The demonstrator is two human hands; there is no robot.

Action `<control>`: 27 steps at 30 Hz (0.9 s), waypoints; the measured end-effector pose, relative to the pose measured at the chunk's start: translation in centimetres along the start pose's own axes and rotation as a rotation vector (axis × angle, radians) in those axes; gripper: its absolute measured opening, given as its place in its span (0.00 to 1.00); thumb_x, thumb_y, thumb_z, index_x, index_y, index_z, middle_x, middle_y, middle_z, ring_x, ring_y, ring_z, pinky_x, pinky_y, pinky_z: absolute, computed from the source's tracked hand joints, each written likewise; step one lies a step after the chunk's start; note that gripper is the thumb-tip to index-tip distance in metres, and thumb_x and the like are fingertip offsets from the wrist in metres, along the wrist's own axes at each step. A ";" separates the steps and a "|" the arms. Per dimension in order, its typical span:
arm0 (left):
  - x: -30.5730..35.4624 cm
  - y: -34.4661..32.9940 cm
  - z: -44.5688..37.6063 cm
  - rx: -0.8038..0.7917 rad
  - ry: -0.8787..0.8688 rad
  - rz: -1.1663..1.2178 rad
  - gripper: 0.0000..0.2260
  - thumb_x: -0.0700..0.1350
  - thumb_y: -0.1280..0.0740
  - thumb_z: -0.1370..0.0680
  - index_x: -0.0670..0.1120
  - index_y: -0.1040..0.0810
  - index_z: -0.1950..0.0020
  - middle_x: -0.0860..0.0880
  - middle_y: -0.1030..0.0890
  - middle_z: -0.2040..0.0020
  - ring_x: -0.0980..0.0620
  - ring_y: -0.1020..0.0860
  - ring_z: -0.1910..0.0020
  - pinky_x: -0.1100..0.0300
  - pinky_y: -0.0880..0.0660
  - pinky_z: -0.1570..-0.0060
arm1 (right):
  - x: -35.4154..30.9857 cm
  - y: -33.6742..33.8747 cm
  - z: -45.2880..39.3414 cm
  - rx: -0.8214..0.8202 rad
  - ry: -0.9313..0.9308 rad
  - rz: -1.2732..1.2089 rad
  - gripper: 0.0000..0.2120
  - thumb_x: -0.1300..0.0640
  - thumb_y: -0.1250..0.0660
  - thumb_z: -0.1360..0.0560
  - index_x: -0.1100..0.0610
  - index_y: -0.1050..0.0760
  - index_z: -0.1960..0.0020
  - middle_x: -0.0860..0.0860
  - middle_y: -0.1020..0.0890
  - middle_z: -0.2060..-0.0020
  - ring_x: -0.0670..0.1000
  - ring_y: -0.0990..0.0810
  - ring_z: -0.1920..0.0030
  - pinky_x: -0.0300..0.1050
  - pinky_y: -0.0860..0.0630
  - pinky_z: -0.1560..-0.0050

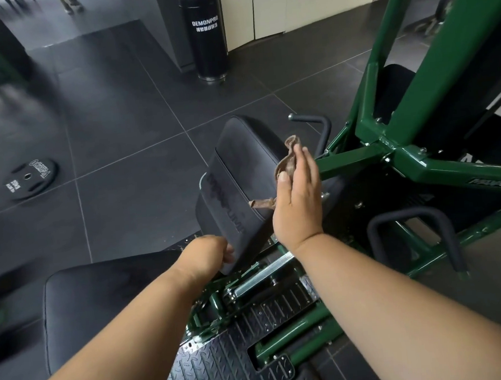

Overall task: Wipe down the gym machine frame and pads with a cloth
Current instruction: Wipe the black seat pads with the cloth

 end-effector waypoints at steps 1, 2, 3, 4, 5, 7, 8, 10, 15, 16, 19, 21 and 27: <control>-0.2 0.0 0.0 -0.007 -0.009 -0.010 0.07 0.40 0.36 0.19 0.43 0.18 0.52 0.45 0.14 0.54 0.49 0.23 0.62 0.56 0.28 0.59 | -0.4 0.0 -0.9 -0.023 0.030 0.093 0.26 0.46 0.48 0.15 0.47 0.41 0.17 0.46 0.41 0.18 0.51 0.38 0.20 0.58 0.35 0.22; -0.3 -0.1 0.0 -0.005 -0.021 -0.022 0.06 0.41 0.35 0.20 0.43 0.18 0.52 0.42 0.15 0.52 0.47 0.22 0.58 0.54 0.25 0.54 | -1.2 -0.1 -1.9 -0.057 0.084 0.217 0.25 0.48 0.46 0.14 0.50 0.38 0.18 0.48 0.39 0.18 0.50 0.39 0.21 0.56 0.36 0.21; -0.4 -0.2 -0.1 -0.003 -0.037 -0.021 0.06 0.41 0.35 0.21 0.43 0.18 0.49 0.42 0.17 0.50 0.46 0.22 0.54 0.49 0.23 0.48 | -2.2 -0.4 -3.1 -0.100 0.168 0.367 0.24 0.50 0.45 0.14 0.52 0.36 0.19 0.49 0.37 0.18 0.49 0.39 0.20 0.55 0.38 0.21; -0.6 -0.5 -0.3 0.000 -0.055 -0.012 0.09 0.42 0.35 0.21 0.42 0.18 0.45 0.43 0.18 0.48 0.46 0.22 0.52 0.47 0.21 0.44 | -3.3 -0.9 -4.1 -0.162 0.242 0.487 0.24 0.53 0.45 0.14 0.54 0.35 0.19 0.50 0.37 0.18 0.49 0.39 0.20 0.54 0.40 0.21; -0.9 -0.9 -0.4 0.005 -0.065 -0.001 0.14 0.42 0.35 0.21 0.41 0.19 0.38 0.45 0.19 0.49 0.47 0.22 0.53 0.47 0.21 0.44 | -4.1 -1.5 -5.2 -0.243 0.279 0.552 0.24 0.54 0.46 0.13 0.55 0.36 0.18 0.51 0.37 0.18 0.50 0.39 0.20 0.52 0.41 0.21; -0.7 -1.5 0.2 0.013 -0.093 0.037 0.23 0.39 0.36 0.21 0.48 0.25 0.26 0.54 0.20 0.56 0.54 0.24 0.61 0.57 0.23 0.56 | -5.3 -2.9 -7.0 -0.410 0.305 0.634 0.26 0.53 0.48 0.13 0.53 0.42 0.16 0.51 0.40 0.17 0.56 0.39 0.21 0.52 0.41 0.22; -0.5 -1.9 0.6 0.006 -0.107 0.050 0.27 0.39 0.36 0.22 0.55 0.28 0.23 0.56 0.19 0.60 0.55 0.26 0.65 0.59 0.26 0.61 | -5.7 -3.6 -7.5 -0.468 0.324 0.669 0.27 0.52 0.48 0.13 0.51 0.45 0.15 0.51 0.42 0.16 0.58 0.39 0.21 0.54 0.40 0.22; 0.2 -3.0 1.1 -0.023 -0.142 0.037 0.32 0.42 0.36 0.24 0.67 0.33 0.23 0.58 0.15 0.50 0.52 0.18 0.57 0.57 0.22 0.54 | -5.8 -4.6 -8.0 -0.516 0.371 0.716 0.28 0.51 0.47 0.15 0.49 0.46 0.15 0.49 0.44 0.16 0.59 0.39 0.21 0.58 0.38 0.22; 0.2 -3.8 0.7 -0.073 -0.157 -0.018 0.43 0.51 0.37 0.30 0.67 0.49 0.16 0.46 0.28 0.22 0.37 0.31 0.24 0.39 0.30 0.27 | -6.3 -4.2 -5.5 -0.435 0.564 0.906 0.30 0.53 0.43 0.21 0.51 0.35 0.19 0.52 0.38 0.18 0.60 0.36 0.21 0.59 0.40 0.21; 0.4 -3.7 1.1 -0.082 -0.157 -0.024 0.44 0.51 0.37 0.30 0.66 0.49 0.16 0.44 0.28 0.22 0.37 0.31 0.24 0.40 0.30 0.27 | -6.4 -4.0 -4.2 -0.418 0.615 0.949 0.31 0.54 0.41 0.24 0.50 0.33 0.20 0.51 0.37 0.18 0.61 0.36 0.22 0.60 0.40 0.22; 0.8 -3.4 1.6 -0.125 -0.184 -0.069 0.44 0.48 0.36 0.28 0.63 0.51 0.15 0.46 0.37 0.16 0.38 0.32 0.23 0.41 0.30 0.26 | -5.9 -3.5 -1.0 -0.412 0.670 0.979 0.32 0.57 0.36 0.26 0.52 0.30 0.22 0.50 0.34 0.20 0.65 0.38 0.21 0.63 0.43 0.20; 1.2 -3.2 1.7 -0.142 -0.211 -0.142 0.44 0.48 0.36 0.27 0.62 0.53 0.14 0.53 0.47 0.14 0.42 0.29 0.24 0.43 0.28 0.28 | -6.1 -3.7 -1.0 -0.437 0.726 1.032 0.29 0.56 0.34 0.26 0.54 0.26 0.24 0.51 0.31 0.21 0.66 0.37 0.22 0.64 0.42 0.21; 2.5 -3.9 1.3 -0.138 -0.239 -0.282 0.41 0.44 0.37 0.20 0.53 0.58 0.13 0.46 0.52 0.13 0.42 0.28 0.25 0.51 0.27 0.33 | -8.1 -8.7 -3.0 -0.601 0.886 1.424 0.30 0.50 0.54 0.24 0.52 0.21 0.31 0.54 0.28 0.28 0.64 0.34 0.28 0.63 0.45 0.23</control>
Point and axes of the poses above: each hand's wrist, its own z-axis away from the middle knuckle, its own y-axis out of the back of the hand, x = y × z, the point moved 9 cm from there along -z, towards the middle knuckle
